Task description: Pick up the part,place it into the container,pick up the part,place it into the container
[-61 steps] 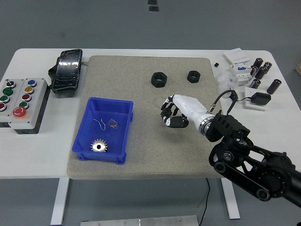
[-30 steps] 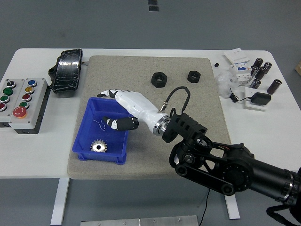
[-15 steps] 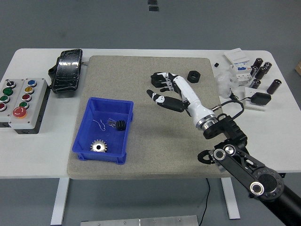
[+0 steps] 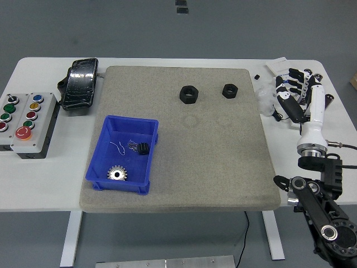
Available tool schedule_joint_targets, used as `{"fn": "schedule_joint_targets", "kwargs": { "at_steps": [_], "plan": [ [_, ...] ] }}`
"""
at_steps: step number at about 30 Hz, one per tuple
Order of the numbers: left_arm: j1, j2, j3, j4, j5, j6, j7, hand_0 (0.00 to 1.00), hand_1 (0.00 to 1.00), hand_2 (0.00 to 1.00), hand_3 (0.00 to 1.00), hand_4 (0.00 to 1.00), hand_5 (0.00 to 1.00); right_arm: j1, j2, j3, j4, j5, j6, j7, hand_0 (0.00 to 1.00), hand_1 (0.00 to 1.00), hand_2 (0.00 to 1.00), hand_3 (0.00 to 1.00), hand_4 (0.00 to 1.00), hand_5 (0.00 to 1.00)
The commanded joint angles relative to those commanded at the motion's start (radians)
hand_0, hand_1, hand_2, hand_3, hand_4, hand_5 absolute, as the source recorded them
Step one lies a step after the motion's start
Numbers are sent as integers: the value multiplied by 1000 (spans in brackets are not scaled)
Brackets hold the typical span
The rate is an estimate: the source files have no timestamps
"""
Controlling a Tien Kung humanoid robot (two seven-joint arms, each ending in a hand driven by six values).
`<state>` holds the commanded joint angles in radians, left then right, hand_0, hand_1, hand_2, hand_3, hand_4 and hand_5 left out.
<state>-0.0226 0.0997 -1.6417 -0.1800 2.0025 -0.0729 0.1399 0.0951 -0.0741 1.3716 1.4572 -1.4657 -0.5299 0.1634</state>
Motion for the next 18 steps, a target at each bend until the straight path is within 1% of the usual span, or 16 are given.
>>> {"fn": "schedule_joint_targets", "kwargs": {
  "at_steps": [1, 3, 6, 7, 10, 13, 18],
  "plan": [
    [2, 2, -2, 0, 2, 0, 0, 655, 599, 556, 617, 638, 421, -3, -5, 1, -13, 36, 24, 35, 610, 646, 638, 664, 778, 399],
    [7, 6, 0, 0, -1, 1, -2, 655, 599, 556, 617, 638, 421, -13, -16, -5, -34, 120, 73, 107, 610, 646, 638, 664, 778, 399],
    [16, 12, -4, 0, -1, 2, -2, 655, 599, 556, 617, 638, 421, -32, -22, -18, -54, 234, 139, 191, 610, 646, 638, 664, 778, 399],
    [19, 13, -7, 0, 1, 3, -2, 655, 599, 556, 617, 639, 415, -38, -22, -21, -59, 270, 157, 213, 607, 646, 635, 666, 767, 426],
    [27, 15, -13, 0, -1, 4, -3, 655, 599, 556, 617, 639, 415, -53, -20, -27, -68, 380, 199, 276, 607, 646, 635, 666, 767, 426],
    [33, 14, -13, 0, -10, 5, -5, 656, 599, 556, 617, 640, 412, -61, -23, -30, -76, 465, 219, 300, 606, 641, 637, 664, 774, 431],
    [41, 9, -7, 0, -35, 9, -10, 656, 599, 556, 617, 640, 412, -65, -32, -24, -80, 555, 230, 294, 606, 641, 637, 664, 774, 431]
  ]
}}
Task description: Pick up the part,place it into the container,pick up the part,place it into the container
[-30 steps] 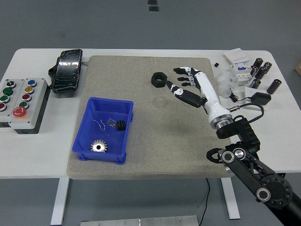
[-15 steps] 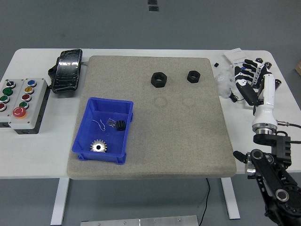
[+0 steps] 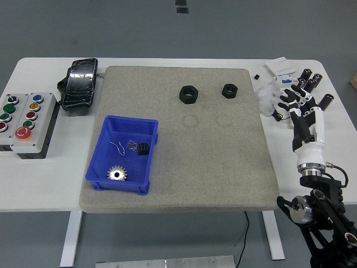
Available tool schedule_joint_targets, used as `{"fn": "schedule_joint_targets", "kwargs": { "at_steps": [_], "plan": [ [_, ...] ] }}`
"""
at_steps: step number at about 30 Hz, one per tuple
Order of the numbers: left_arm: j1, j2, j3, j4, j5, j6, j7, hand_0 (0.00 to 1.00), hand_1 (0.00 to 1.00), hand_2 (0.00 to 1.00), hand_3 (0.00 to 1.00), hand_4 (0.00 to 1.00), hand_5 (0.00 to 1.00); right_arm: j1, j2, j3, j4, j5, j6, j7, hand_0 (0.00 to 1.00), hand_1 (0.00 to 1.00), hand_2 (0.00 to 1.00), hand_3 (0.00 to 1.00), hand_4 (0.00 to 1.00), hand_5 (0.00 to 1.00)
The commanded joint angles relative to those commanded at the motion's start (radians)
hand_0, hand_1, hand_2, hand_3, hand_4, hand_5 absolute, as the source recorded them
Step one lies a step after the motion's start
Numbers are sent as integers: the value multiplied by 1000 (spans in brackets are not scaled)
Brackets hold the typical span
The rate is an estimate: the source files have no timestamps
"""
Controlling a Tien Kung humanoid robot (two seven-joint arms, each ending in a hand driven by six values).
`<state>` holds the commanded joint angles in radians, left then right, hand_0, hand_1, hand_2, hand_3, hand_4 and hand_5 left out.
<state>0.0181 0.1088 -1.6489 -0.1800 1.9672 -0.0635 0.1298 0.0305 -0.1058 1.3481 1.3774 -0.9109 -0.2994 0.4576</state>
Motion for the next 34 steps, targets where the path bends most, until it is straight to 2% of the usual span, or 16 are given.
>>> {"fn": "schedule_joint_targets", "kwargs": {
  "at_steps": [22, 34],
  "plan": [
    [-32, -14, -26, 0, 28, 14, 4, 656, 599, 555, 615, 645, 404, 43, -16, -15, 10, 39, 1, -4, 598, 637, 634, 658, 752, 414],
    [-40, -6, -25, 0, 33, 15, -3, 657, 599, 554, 614, 646, 392, 63, -15, -28, 4, 42, 2, 0, 601, 639, 632, 656, 740, 428]
  ]
}}
